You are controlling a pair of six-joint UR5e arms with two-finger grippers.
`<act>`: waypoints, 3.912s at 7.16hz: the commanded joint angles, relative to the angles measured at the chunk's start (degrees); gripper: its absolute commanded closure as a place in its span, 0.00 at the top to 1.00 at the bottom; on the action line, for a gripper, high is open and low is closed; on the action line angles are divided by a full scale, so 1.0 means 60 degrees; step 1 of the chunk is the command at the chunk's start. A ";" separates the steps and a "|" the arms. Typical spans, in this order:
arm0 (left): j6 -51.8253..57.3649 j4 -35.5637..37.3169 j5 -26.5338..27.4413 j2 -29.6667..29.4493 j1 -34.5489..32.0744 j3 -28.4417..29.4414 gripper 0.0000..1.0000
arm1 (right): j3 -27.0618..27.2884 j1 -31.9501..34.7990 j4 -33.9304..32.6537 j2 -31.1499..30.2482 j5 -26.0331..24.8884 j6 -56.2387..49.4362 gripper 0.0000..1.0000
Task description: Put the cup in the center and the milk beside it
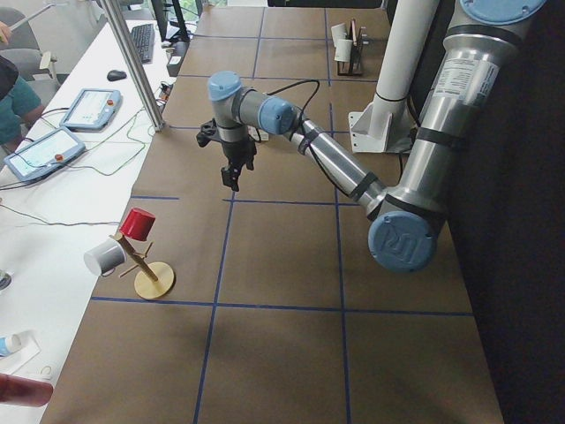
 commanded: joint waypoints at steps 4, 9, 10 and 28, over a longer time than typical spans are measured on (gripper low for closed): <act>0.2036 -0.0308 -0.0470 0.3261 -0.1732 0.0411 1.00 | -0.0120 -0.0005 0.0007 0.0000 -0.0008 0.0000 1.00; 0.1992 -0.2021 -0.0499 0.3880 -0.2363 0.1524 1.00 | -0.0135 -0.0005 0.0007 0.0000 0.0006 0.0015 1.00; 0.1949 -0.2025 -0.0485 0.3764 -0.2363 0.1569 1.00 | -0.0135 -0.0005 0.0007 0.0000 -0.0008 0.0000 1.00; 0.1933 -0.2098 -0.0396 0.3616 -0.2348 0.1819 1.00 | -0.0135 -0.0005 0.0007 -0.0014 0.0021 0.0000 1.00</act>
